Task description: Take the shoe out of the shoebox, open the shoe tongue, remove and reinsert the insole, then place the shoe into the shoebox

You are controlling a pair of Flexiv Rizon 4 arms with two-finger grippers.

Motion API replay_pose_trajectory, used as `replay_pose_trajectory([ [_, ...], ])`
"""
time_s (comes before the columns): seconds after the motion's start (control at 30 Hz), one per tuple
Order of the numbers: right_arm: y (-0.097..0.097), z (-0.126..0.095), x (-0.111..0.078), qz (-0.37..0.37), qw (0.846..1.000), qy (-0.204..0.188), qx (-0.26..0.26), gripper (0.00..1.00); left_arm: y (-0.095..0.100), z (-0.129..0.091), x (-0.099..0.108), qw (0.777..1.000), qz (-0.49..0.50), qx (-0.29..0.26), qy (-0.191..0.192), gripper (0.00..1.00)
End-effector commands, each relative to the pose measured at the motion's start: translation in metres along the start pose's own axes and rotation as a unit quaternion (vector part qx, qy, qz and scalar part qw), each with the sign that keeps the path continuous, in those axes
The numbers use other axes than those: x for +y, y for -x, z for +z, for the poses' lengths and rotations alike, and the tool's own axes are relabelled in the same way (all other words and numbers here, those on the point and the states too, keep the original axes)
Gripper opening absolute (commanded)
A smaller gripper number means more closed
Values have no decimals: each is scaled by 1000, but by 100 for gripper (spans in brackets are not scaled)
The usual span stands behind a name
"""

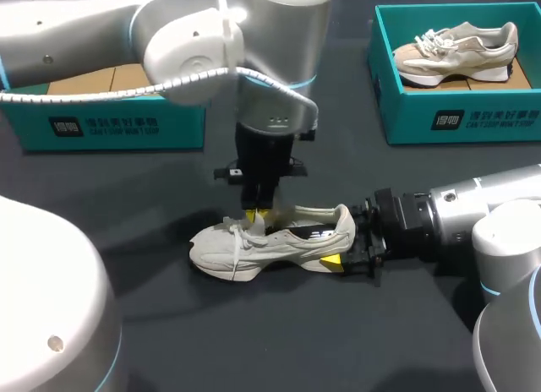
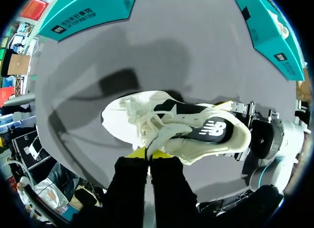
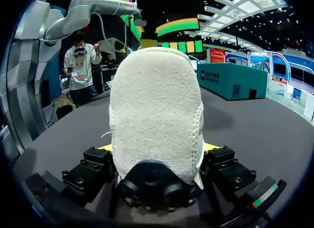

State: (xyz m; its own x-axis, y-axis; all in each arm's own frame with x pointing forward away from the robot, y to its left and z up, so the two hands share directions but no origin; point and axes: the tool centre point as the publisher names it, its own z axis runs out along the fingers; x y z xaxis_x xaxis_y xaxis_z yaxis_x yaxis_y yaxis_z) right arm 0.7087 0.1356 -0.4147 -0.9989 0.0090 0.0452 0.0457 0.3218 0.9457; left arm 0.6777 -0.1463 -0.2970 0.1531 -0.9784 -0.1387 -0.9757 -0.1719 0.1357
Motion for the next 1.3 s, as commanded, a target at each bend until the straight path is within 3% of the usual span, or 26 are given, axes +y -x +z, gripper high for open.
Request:
replay_pose_trajectory([
  [0.03, 2, 6, -2, 0, 1000, -3, 0, 0, 32, -2, 3, 992, -3, 124, 1, 0],
  [0.3, 2, 6, -2, 0, 1000, -3, 0, 0, 51, 12, 8, 992, -15, 127, 11, 0],
  [0.67, 2, 6, -2, 0, 1000, -3, 0, 0, 53, 48, -1, 995, -20, 89, 41, 4],
  [0.93, 2, 6, -2, 0, 1000, -3, 0, 0, 59, 58, -6, 996, -23, 68, 55, 1],
  [1.0, 2, 6, -2, 0, 1000, -3, 0, 0, 63, 60, -7, 996, -26, 60, 59, 10],
  [1.03, 2, 6, -2, 0, 1000, -3, 0, 0, 63, 60, -7, 996, -26, 60, 59, 10],
  [1.13, 2, 6, -2, 0, 1000, -3, 0, 0, 71, 63, -10, 996, -29, 49, 64, 27],
  [1.3, 2, 6, -2, 0, 1000, -3, 0, 0, 80, 61, -12, 996, -29, 43, 69, 37],
])
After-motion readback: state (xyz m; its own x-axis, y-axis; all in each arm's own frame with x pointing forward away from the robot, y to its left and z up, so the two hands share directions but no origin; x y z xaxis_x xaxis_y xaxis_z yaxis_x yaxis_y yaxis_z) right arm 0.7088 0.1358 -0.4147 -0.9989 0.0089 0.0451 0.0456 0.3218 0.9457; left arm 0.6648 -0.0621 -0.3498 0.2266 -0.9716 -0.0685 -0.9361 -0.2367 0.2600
